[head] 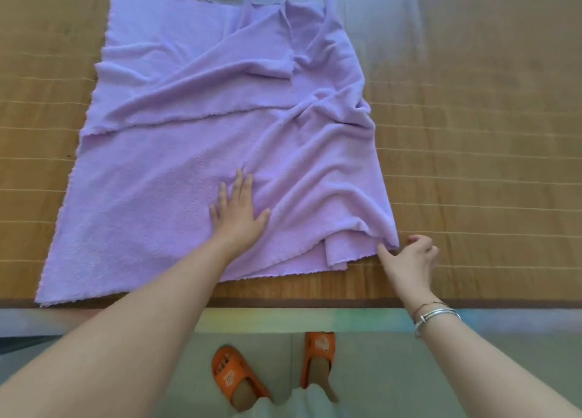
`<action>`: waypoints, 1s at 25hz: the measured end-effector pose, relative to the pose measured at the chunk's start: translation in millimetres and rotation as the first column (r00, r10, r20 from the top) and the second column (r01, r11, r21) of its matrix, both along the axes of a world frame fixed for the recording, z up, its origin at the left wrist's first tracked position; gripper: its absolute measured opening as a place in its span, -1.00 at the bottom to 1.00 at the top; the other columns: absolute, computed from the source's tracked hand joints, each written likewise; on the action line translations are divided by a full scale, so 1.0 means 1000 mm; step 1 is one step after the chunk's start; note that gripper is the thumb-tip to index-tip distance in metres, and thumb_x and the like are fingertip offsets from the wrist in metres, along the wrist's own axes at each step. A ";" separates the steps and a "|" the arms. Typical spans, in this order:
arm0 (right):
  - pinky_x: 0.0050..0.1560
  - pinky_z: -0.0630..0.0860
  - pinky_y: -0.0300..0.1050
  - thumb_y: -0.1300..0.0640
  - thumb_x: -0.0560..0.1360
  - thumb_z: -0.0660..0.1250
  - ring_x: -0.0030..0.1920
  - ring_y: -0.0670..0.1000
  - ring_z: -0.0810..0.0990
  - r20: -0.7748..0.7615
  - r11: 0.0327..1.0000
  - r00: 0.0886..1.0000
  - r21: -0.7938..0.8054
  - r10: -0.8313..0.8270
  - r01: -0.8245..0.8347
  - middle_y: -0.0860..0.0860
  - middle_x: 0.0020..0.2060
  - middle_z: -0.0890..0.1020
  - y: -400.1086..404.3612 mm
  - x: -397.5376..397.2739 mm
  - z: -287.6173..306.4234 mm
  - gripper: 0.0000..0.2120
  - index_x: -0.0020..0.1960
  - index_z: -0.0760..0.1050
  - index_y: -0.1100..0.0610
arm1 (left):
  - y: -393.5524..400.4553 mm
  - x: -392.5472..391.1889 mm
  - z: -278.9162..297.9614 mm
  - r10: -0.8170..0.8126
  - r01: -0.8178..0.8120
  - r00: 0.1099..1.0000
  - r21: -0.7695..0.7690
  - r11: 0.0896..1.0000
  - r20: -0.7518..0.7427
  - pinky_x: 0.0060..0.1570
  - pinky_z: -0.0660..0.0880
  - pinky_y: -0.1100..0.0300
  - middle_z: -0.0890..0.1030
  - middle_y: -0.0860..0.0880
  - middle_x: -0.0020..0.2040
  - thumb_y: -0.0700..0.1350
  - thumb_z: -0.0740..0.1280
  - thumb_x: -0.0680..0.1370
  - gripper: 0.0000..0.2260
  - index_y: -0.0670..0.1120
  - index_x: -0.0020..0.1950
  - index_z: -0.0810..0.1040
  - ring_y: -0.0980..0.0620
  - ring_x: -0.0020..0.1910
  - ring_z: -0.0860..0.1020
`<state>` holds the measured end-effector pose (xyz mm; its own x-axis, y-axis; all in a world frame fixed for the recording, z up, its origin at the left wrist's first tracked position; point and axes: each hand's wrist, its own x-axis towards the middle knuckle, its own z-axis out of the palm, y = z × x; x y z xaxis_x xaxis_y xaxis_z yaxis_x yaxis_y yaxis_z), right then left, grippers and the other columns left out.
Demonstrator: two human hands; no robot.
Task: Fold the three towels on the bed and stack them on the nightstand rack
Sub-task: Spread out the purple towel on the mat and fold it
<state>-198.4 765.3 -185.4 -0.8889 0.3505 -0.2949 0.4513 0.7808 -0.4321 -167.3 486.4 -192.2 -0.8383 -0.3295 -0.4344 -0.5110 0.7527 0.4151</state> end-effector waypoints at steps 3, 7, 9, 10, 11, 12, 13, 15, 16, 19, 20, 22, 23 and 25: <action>0.11 0.32 -0.01 -0.11 0.43 0.33 0.15 0.21 0.40 0.130 0.991 0.990 -0.124 0.056 -0.040 0.16 0.02 0.52 -0.005 -0.011 -0.004 -0.71 -0.06 0.45 0.11 | 0.011 -0.005 -0.012 0.066 -0.067 0.996 0.016 0.998 0.060 0.44 -0.29 -0.19 -0.33 0.13 0.54 0.22 0.04 0.60 -0.34 0.09 0.55 -0.26 -0.07 0.52 -0.34; -0.31 0.28 -0.12 0.21 0.42 0.24 -0.28 0.04 0.40 0.026 0.906 0.956 -0.328 0.291 -0.267 -0.03 -0.40 0.46 -0.013 -0.024 0.007 -0.80 -0.35 0.33 0.06 | 0.015 -0.003 -0.019 0.040 -0.039 0.995 -0.010 0.999 0.093 0.41 -0.36 -0.19 -0.42 0.12 0.51 0.32 -0.02 0.55 -0.32 0.19 0.50 -0.37 -0.06 0.49 -0.42; -0.40 0.21 -0.11 0.34 0.36 0.18 -0.36 0.03 0.34 -0.107 0.896 0.921 -0.215 0.375 -0.390 -0.05 -0.41 0.41 0.012 -0.034 0.020 -0.79 -0.33 0.27 0.07 | 0.017 -0.004 -0.021 0.033 -0.031 0.993 -0.023 0.999 0.110 0.41 -0.35 -0.21 -0.42 0.09 0.51 0.36 0.00 0.53 -0.29 0.21 0.50 -0.37 -0.09 0.49 -0.41; -0.40 0.17 -0.08 0.37 0.32 0.16 -0.35 0.05 0.32 -0.195 0.910 0.906 -0.108 0.375 -0.400 -0.05 -0.39 0.39 0.032 -0.040 0.027 -0.76 -0.31 0.24 0.05 | 0.018 -0.005 -0.021 0.033 -0.030 0.993 -0.033 0.999 0.116 0.41 -0.32 -0.22 -0.41 0.07 0.52 0.37 0.00 0.52 -0.28 0.21 0.50 -0.36 -0.10 0.50 -0.40; -0.38 0.13 -0.06 0.39 0.29 0.15 -0.33 0.07 0.30 -0.285 0.939 0.905 -0.044 0.316 -0.342 -0.05 -0.36 0.38 0.053 -0.047 0.034 -0.76 -0.29 0.24 0.06 | 0.019 -0.005 -0.022 0.033 -0.028 0.993 -0.048 0.998 0.116 0.42 -0.30 -0.24 -0.41 0.05 0.52 0.39 0.01 0.50 -0.26 0.21 0.51 -0.35 -0.11 0.50 -0.39; -0.36 0.13 -0.04 0.40 0.26 0.14 -0.30 0.10 0.31 -0.344 0.967 0.912 -0.041 0.224 -0.253 -0.01 -0.32 0.39 0.072 -0.050 0.037 -0.77 -0.25 0.26 0.10 | 0.020 -0.005 -0.022 0.035 -0.028 0.992 -0.061 0.998 0.118 0.42 -0.28 -0.25 -0.40 0.04 0.53 0.40 0.01 0.49 -0.25 0.21 0.51 -0.34 -0.12 0.50 -0.38; -0.33 0.16 -0.04 0.41 0.27 0.16 -0.27 0.13 0.34 -0.347 0.983 0.927 -0.058 0.146 -0.176 0.04 -0.28 0.41 0.086 -0.050 0.039 -0.78 -0.20 0.28 0.13 | 0.020 -0.005 -0.021 0.038 -0.029 0.992 -0.067 0.997 0.122 0.43 -0.27 -0.26 -0.41 0.03 0.53 0.42 0.02 0.47 -0.23 0.22 0.50 -0.34 -0.13 0.50 -0.38; -0.29 0.28 -0.05 0.37 0.32 0.24 -0.21 0.15 0.43 -0.252 0.993 0.965 -0.077 0.070 -0.092 0.06 -0.19 0.47 0.098 -0.041 0.029 -0.75 -0.09 0.30 0.13 | 0.022 -0.003 -0.021 0.028 -0.017 0.991 -0.079 0.997 0.134 0.43 -0.26 -0.27 -0.43 0.04 0.51 0.46 0.03 0.43 -0.19 0.24 0.49 -0.37 -0.12 0.50 -0.39; -0.24 0.36 -0.03 0.30 0.34 0.29 -0.17 0.14 0.47 -0.200 0.990 0.979 -0.131 0.032 -0.059 0.05 -0.14 0.49 0.098 -0.035 0.020 -0.72 -0.03 0.29 0.10 | 0.023 -0.002 -0.021 0.018 -0.005 0.991 -0.101 0.995 0.134 0.43 -0.25 -0.28 -0.45 0.05 0.50 0.48 0.02 0.41 -0.17 0.25 0.48 -0.39 -0.12 0.50 -0.40; -0.02 0.45 0.06 0.17 0.37 0.36 -0.02 0.11 0.47 -0.118 0.968 0.993 -0.248 0.002 -0.032 0.02 -0.10 0.49 0.087 -0.030 -0.005 -0.72 0.03 0.36 0.11 | 0.033 0.000 -0.016 -0.049 0.057 0.998 -0.166 0.985 0.049 0.38 -0.21 -0.37 -0.46 0.13 0.49 0.45 0.03 0.45 -0.22 0.28 0.47 -0.38 -0.11 0.50 -0.40; -0.04 0.44 0.06 0.17 0.38 0.35 -0.04 0.13 0.45 -0.111 0.969 0.993 -0.237 0.043 -0.068 0.02 -0.15 0.49 0.084 -0.032 -0.009 -0.80 -0.04 0.39 0.14 | 0.041 -0.001 -0.015 -0.104 0.099 0.995 -0.188 0.977 -0.015 0.37 -0.21 -0.38 -0.44 0.15 0.50 0.43 0.02 0.47 -0.25 0.27 0.48 -0.35 -0.08 0.50 -0.40; -0.18 0.39 -0.01 0.21 0.39 0.30 -0.18 0.12 0.43 -0.119 0.958 0.991 -0.274 0.057 -0.088 0.02 -0.28 0.49 0.084 -0.035 -0.009 -0.89 -0.14 0.37 0.17 | 0.063 -0.005 -0.014 -0.181 0.164 0.980 -0.182 0.970 -0.081 0.37 -0.24 -0.33 -0.42 0.19 0.50 0.43 -0.01 0.46 -0.26 0.27 0.50 -0.32 -0.03 0.50 -0.40; -0.25 0.36 -0.08 0.27 0.40 0.27 -0.26 0.08 0.41 -0.148 0.946 0.989 -0.316 0.028 -0.074 0.00 -0.32 0.47 0.086 -0.034 -0.005 -0.89 -0.14 0.34 0.17 | 0.074 -0.007 -0.016 -0.160 0.149 0.985 -0.141 0.979 -0.065 0.37 -0.26 -0.33 -0.43 0.20 0.49 0.44 0.01 0.46 -0.25 0.28 0.49 -0.34 -0.02 0.50 -0.41; -0.26 0.34 -0.13 0.38 0.39 0.22 -0.31 0.05 0.38 -0.179 0.943 0.982 -0.333 -0.060 -0.003 -0.04 -0.35 0.42 0.097 -0.033 0.001 -0.82 -0.11 0.31 0.16 | 0.086 -0.012 -0.020 -0.076 0.078 0.997 -0.095 0.992 0.021 0.37 -0.31 -0.32 -0.47 0.20 0.47 0.48 0.00 0.42 -0.21 0.29 0.46 -0.40 -0.01 0.48 -0.44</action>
